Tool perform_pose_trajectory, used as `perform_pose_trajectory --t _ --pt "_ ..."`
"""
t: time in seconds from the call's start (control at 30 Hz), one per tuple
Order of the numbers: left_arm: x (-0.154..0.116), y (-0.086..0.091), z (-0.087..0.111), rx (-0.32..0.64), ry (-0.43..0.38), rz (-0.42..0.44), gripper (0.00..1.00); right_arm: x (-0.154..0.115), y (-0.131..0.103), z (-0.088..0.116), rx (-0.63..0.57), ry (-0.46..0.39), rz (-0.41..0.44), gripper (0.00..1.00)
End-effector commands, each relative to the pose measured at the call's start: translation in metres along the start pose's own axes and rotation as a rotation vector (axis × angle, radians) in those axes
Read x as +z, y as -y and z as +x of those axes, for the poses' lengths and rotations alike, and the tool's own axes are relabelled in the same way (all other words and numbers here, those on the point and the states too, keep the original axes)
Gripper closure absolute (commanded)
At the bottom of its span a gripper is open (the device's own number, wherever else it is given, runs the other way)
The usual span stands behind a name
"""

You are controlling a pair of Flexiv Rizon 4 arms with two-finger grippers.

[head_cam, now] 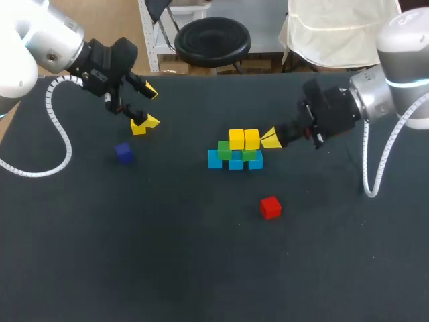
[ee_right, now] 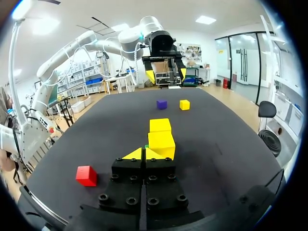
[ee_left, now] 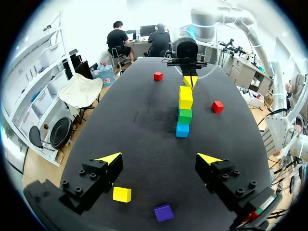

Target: Place the blue cubes, place green cubes on the blue cubes, place the yellow cubes on the green cubes, then place the red cubes on the yellow cubes, and place purple cube on the red cubes.

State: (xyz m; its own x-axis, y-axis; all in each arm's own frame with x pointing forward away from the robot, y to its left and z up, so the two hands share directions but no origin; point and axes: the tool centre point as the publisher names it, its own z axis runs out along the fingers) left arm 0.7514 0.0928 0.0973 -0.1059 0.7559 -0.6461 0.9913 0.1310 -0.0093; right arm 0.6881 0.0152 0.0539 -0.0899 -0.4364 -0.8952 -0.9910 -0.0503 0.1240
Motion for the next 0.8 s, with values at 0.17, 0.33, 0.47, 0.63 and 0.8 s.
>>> perform_pose_trajectory --t 0.17,0.33,0.47,0.63,0.8 --pt "-0.0001 -0.0008 -0.0006 -0.001 -0.004 0.002 0.0 0.0005 -0.002 -0.0012 -0.003 -0.001 0.004 1.0" --pt "-0.0001 -0.0008 -0.0006 -0.001 -0.004 0.002 0.0 0.0003 -0.0025 -0.0014 -0.002 -0.002 0.006 1.0" --pt "-0.0001 -0.0008 -0.0006 -0.001 -0.004 0.002 0.0 0.0007 -0.0026 -0.0016 -0.003 -0.002 0.004 1.0" --pt "-0.0001 -0.0008 -0.0006 -0.001 -0.004 0.002 0.0 0.0019 -0.0022 -0.0025 -0.005 -0.003 0.0 1.0" --pt "-0.0001 -0.0008 -0.0006 -0.001 -0.004 0.002 0.0 0.0003 -0.0039 -0.0023 -0.003 -0.004 0.005 1.0"
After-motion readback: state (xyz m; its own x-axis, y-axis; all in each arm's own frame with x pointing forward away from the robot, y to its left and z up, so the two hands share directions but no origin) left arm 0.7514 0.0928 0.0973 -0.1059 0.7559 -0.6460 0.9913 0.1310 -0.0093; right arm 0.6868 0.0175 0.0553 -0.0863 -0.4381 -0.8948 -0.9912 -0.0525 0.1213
